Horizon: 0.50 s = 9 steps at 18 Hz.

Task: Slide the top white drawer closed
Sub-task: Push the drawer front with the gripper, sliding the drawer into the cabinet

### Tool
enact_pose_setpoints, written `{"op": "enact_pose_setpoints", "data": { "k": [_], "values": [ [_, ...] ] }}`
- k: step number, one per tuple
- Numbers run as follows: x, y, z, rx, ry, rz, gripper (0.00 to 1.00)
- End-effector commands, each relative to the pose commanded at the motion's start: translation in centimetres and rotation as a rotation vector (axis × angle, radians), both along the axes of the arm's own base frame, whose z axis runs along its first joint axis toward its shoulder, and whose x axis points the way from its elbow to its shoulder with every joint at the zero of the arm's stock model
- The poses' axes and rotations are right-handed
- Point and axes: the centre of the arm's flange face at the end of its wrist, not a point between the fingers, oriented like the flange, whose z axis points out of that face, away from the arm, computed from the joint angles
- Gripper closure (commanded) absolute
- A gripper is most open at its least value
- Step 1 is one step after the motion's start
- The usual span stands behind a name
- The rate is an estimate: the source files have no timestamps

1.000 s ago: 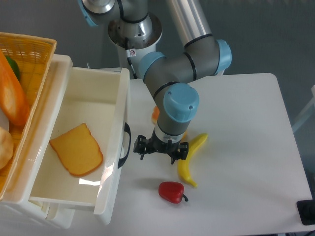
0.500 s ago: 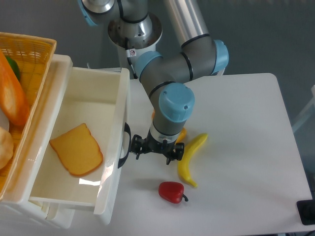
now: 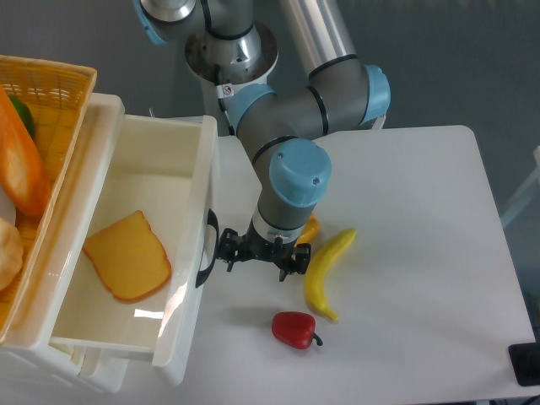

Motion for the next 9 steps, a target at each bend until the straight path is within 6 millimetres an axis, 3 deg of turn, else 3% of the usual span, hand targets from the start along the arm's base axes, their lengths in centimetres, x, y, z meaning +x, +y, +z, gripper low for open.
{"op": "enact_pose_setpoints", "data": {
  "k": [9],
  "values": [
    [2.6,1.4,0.9,0.017,-0.005,-0.037,0.0]
  ]
}}
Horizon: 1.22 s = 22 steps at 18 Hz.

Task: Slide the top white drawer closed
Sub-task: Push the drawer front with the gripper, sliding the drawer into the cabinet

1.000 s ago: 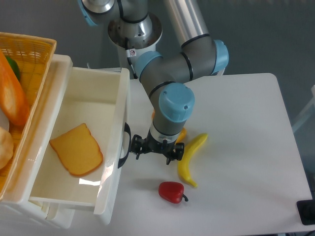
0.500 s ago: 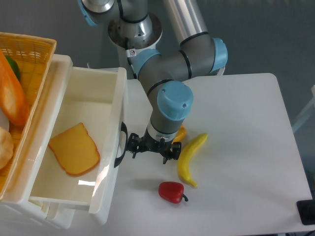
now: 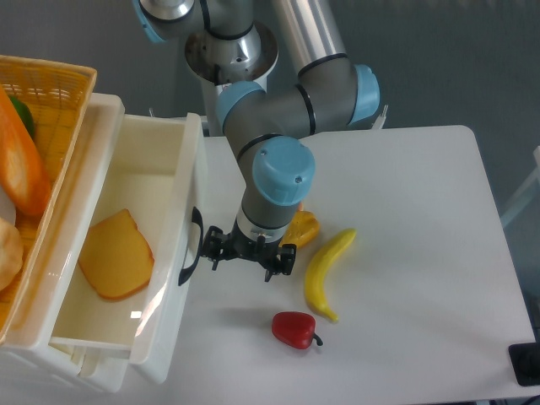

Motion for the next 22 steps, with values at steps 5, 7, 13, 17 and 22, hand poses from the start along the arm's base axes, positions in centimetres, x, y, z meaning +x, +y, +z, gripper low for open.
{"op": "enact_pose_setpoints", "data": {
  "k": [5,7,13,17,22],
  "values": [
    [1.7,0.9,0.3,0.006,0.003,-0.031,0.0],
    [2.2,1.2,0.5,0.011,0.002,-0.038,0.0],
    [3.9,2.0,0.7,0.016,0.004,-0.068,0.0],
    [4.9,2.5,0.8,0.018,0.004,-0.085,0.0],
    [6.0,3.0,0.9,0.019,0.005,-0.101,0.0]
  ]
}}
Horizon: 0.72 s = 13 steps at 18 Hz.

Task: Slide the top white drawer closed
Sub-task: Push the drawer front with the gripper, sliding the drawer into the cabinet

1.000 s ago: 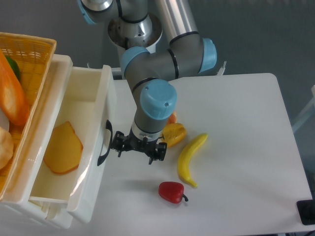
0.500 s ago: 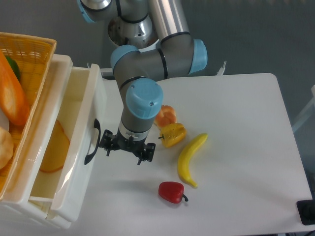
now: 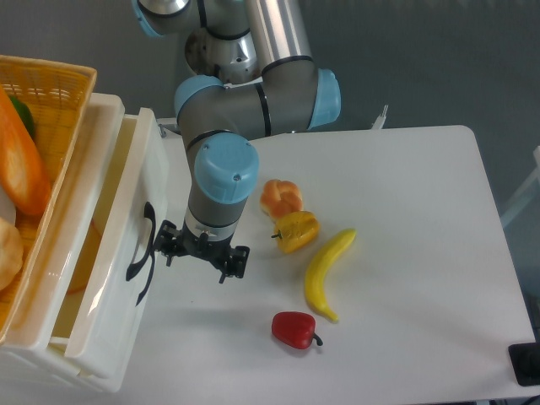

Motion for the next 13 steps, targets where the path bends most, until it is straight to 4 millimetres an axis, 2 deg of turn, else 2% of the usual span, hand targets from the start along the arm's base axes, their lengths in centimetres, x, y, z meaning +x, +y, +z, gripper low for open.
{"op": "enact_pose_setpoints", "data": {
  "k": [13],
  "values": [
    [1.08,0.35,0.15,0.001,0.001,-0.017,0.0]
  ]
}}
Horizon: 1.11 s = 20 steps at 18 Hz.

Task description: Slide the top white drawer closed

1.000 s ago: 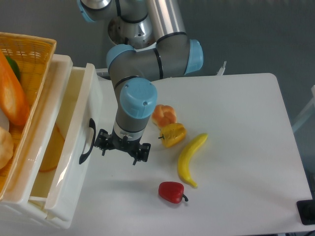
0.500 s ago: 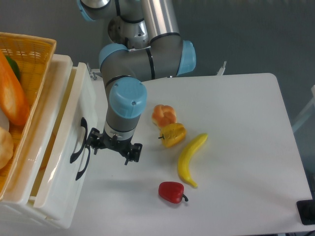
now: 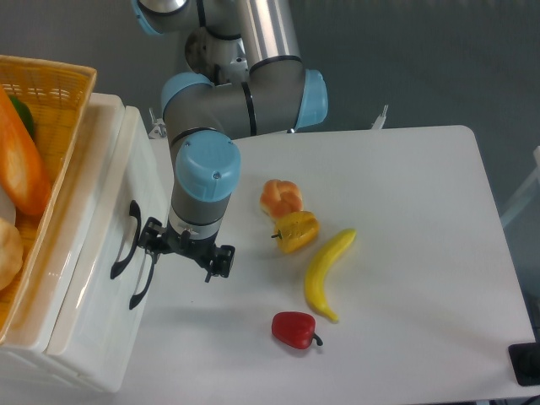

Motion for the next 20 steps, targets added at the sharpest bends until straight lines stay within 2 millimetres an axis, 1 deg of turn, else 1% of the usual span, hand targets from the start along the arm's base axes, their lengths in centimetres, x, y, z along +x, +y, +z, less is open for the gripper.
{"op": "enact_pose_setpoints", "data": {
  "k": [6,9,10,12,15,16,17,18,19,20],
  "values": [
    [0.0,0.0,0.0,-0.001,0.001,-0.001,0.0],
    [-0.2,0.0,0.2,0.004,0.003,0.002,0.0],
    [-0.1,-0.1,0.6,0.007,0.006,0.002,0.0],
    [-0.1,-0.2,0.5,0.005,0.004,0.002,0.0],
    [-0.8,-0.5,0.7,0.006,0.013,0.005,0.0],
    [-1.3,-0.5,1.0,0.01,0.021,0.01,0.0],
    [-2.2,-0.7,1.5,0.015,0.035,0.02,0.0],
    [-3.5,-1.1,2.2,0.017,0.055,0.033,0.0],
    [-4.5,-1.5,3.4,0.026,0.083,0.041,0.0],
    [-5.3,-1.8,4.1,0.028,0.108,0.034,0.0]
  ]
}}
